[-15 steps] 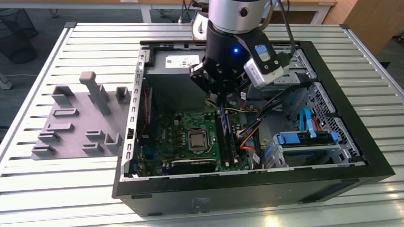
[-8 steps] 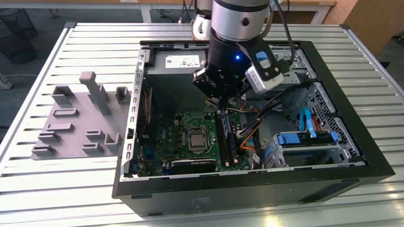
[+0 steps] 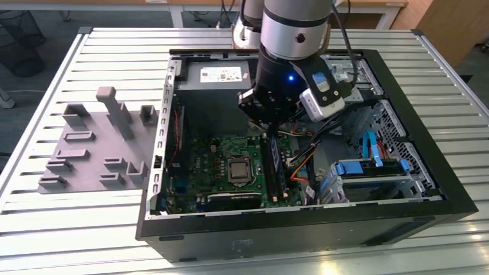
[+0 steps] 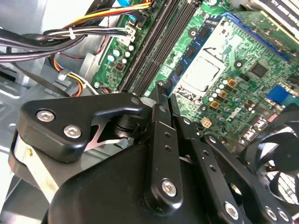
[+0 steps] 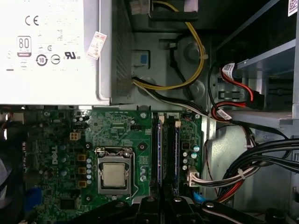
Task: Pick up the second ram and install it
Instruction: 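Insert the second ram into the second slot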
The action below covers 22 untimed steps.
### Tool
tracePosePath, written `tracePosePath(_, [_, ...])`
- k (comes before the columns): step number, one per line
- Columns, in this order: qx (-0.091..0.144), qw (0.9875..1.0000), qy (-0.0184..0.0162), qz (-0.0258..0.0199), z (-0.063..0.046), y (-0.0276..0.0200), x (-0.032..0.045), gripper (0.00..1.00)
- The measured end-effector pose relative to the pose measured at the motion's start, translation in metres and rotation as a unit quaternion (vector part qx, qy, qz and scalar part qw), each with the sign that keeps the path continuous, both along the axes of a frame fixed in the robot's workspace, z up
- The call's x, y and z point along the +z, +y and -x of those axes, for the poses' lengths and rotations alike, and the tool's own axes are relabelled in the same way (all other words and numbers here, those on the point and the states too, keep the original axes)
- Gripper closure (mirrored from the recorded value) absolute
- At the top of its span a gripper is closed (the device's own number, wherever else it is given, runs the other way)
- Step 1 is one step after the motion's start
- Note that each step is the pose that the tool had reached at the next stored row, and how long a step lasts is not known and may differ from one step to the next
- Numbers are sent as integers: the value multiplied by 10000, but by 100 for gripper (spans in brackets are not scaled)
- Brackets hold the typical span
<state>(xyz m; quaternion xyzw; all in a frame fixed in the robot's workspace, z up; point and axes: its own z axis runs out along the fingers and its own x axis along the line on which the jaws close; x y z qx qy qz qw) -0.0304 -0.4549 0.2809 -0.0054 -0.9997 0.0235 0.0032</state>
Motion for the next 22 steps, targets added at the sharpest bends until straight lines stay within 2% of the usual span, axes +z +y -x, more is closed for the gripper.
tracePosePath(4, [-134, 9999, 0, 1, -5, 0, -46, 86])
tracePosePath(11, [-137, 9999, 0, -1, -6, -1, -52, 86])
tracePosePath(15, [-136, 9999, 0, 0, -13, -24, -70, 86])
tracePosePath(22, [-60, 10000, 6, 0, -28, -34, -158, 86])
